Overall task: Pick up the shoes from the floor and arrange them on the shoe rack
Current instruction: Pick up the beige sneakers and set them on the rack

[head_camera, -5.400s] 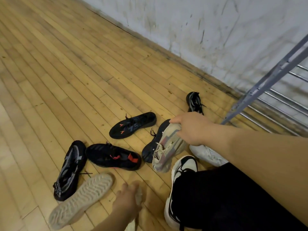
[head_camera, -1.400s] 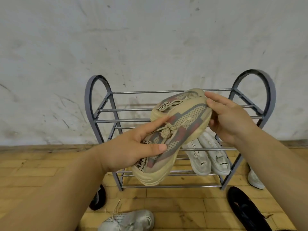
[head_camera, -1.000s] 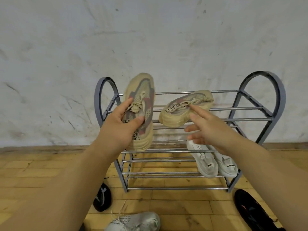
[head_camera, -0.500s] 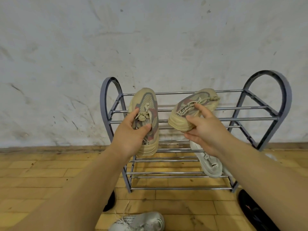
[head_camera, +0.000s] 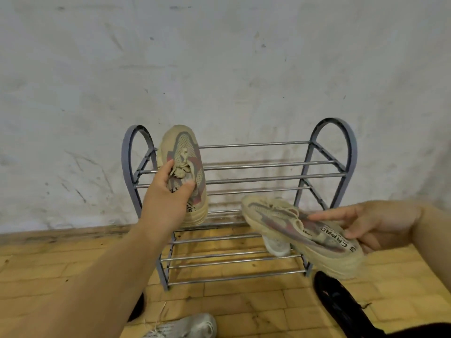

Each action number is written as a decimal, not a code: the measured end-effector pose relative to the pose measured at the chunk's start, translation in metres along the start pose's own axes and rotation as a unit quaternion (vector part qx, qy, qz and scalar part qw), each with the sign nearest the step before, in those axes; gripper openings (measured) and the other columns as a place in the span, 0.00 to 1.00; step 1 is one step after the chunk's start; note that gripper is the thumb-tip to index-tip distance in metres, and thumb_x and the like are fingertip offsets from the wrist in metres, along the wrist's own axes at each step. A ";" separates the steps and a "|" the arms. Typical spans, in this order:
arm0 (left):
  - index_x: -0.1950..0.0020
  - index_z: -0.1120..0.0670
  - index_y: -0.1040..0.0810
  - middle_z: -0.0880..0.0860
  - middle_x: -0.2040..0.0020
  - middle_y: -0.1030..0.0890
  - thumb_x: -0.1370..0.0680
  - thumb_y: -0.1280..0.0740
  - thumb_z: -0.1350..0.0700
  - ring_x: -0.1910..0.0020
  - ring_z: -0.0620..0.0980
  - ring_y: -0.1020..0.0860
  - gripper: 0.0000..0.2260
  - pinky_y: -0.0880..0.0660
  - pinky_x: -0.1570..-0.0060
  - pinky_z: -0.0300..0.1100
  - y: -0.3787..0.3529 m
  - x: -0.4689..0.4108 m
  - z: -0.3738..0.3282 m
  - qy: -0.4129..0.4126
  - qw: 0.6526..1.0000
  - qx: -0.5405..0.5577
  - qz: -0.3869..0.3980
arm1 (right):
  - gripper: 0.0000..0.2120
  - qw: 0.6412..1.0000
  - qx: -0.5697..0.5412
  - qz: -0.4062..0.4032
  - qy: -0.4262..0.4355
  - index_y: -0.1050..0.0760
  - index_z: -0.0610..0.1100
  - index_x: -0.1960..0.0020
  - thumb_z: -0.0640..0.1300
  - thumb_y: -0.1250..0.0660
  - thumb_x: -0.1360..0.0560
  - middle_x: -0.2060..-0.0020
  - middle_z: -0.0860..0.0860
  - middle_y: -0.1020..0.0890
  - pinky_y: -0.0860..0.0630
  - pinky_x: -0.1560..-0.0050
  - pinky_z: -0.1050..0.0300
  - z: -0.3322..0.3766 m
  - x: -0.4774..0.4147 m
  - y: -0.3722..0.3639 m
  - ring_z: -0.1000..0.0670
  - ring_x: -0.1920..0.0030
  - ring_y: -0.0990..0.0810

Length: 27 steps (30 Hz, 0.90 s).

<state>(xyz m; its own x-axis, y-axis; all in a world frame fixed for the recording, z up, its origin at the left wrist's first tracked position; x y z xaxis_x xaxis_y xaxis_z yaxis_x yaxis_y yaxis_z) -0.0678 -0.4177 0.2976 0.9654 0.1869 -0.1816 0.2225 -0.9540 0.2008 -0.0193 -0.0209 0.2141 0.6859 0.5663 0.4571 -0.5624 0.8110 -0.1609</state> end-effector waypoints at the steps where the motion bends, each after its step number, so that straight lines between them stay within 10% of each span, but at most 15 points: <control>1: 0.21 0.40 0.36 0.44 0.30 0.26 0.19 0.30 0.51 0.34 0.47 0.23 0.28 0.22 0.35 0.52 -0.006 0.003 -0.001 0.002 1.000 -0.002 0.008 | 0.32 1.000 0.017 -0.004 -0.020 0.29 0.50 0.23 0.33 0.28 0.25 0.34 0.26 0.29 0.25 0.42 0.42 -0.009 0.000 0.002 0.38 0.46 0.18; 5: 0.20 0.41 0.35 0.45 0.28 0.25 0.19 0.30 0.50 0.33 0.47 0.24 0.29 0.23 0.35 0.51 -0.032 0.014 -0.005 -0.009 0.999 -0.018 0.036 | 0.33 0.997 0.024 -0.035 -0.060 0.26 0.53 0.26 0.34 0.26 0.27 0.29 0.36 0.25 0.28 0.31 0.40 -0.031 -0.006 0.002 0.36 0.32 0.24; 21: 0.20 0.44 0.34 0.43 0.31 0.24 0.19 0.29 0.54 0.45 0.28 0.26 0.29 0.28 0.59 0.20 -0.105 0.012 0.010 -0.011 0.990 -0.051 0.127 | 0.33 0.905 0.065 -0.420 0.009 0.26 0.62 0.28 0.30 0.43 0.21 0.46 0.47 0.16 0.28 0.60 0.50 -0.027 -0.081 0.123 0.43 0.59 0.28; 24: 0.21 0.43 0.34 0.42 0.31 0.24 0.19 0.29 0.54 0.41 0.35 0.23 0.29 0.26 0.57 0.22 -0.110 0.006 0.015 -0.008 0.991 -0.047 0.129 | 0.22 0.843 0.210 -0.495 0.002 0.29 0.65 0.30 0.43 0.43 0.17 0.38 0.46 0.20 0.28 0.60 0.52 -0.006 -0.085 0.121 0.42 0.55 0.21; 27: 0.21 0.42 0.34 0.40 0.32 0.23 0.20 0.29 0.54 0.38 0.37 0.23 0.29 0.25 0.51 0.24 -0.112 0.003 0.018 -0.008 0.990 -0.055 0.132 | 0.33 0.791 0.397 -0.461 -0.069 0.42 0.62 0.19 0.67 0.39 0.22 0.23 0.41 0.34 0.29 0.32 0.46 -0.008 -0.102 0.111 0.37 0.28 0.30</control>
<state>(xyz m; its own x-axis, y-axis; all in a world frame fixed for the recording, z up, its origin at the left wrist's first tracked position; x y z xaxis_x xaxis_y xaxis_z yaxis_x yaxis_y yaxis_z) -0.0926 -0.3147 0.2574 0.9897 -0.0700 -0.1249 -0.0226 -0.9378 0.3464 -0.1476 0.0122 0.1423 0.9476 -0.2767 0.1597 -0.0033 0.4913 0.8710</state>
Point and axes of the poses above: each hand's wrist, its own x-axis away from the middle knuckle, its own y-axis out of the back of the hand, z = x × y, the point moved 9 cm from there along -x, towards the middle knuckle
